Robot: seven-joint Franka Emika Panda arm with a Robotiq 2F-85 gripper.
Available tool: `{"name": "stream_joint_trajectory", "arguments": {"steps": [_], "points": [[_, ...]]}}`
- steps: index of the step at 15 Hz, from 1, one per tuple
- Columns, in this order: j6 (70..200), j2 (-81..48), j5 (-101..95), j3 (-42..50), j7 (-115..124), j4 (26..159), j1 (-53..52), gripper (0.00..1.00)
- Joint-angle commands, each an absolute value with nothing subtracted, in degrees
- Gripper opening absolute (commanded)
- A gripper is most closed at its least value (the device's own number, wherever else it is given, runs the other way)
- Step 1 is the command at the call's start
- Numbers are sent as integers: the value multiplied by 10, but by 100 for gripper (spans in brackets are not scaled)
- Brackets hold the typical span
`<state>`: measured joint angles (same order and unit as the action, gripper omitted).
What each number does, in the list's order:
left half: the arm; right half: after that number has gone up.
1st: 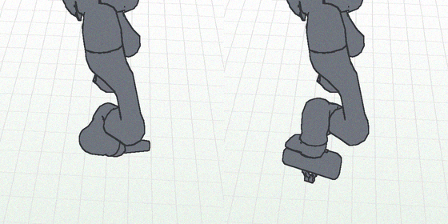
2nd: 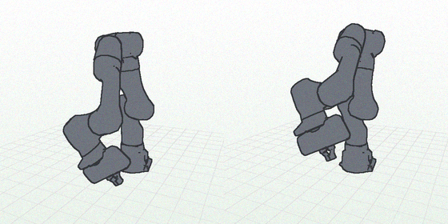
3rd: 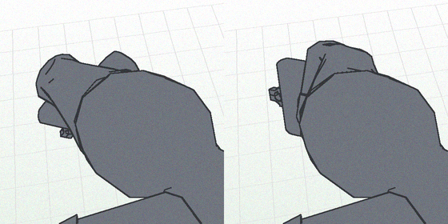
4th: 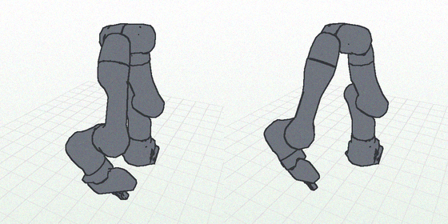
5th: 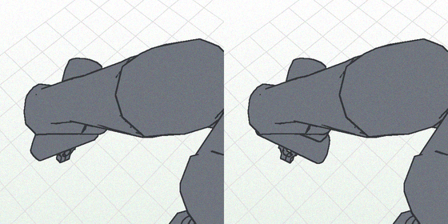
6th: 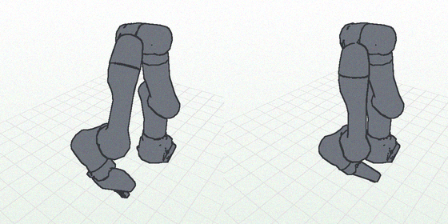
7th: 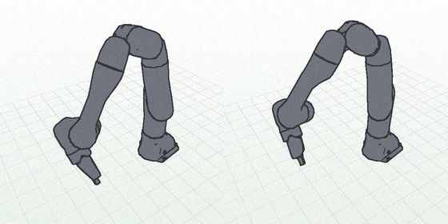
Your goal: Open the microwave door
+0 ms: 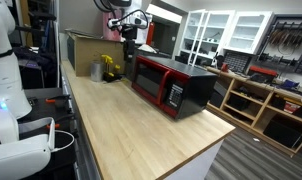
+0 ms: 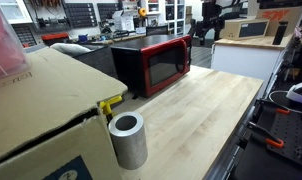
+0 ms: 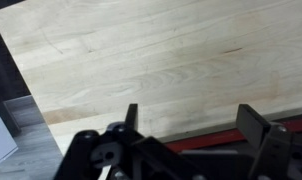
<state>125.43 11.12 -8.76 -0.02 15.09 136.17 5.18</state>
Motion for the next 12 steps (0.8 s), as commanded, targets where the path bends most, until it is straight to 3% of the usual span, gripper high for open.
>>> {"name": "stream_joint_trajectory", "arguments": {"steps": [1, 6, 12], "points": [[1293, 39, -134, 21, 115, 1312, 65, 100], [1346, -42, -220, 56, 109, 1248, 77, 100], [1338, -49, -227, 70, 110, 1242, 72, 100]]}}
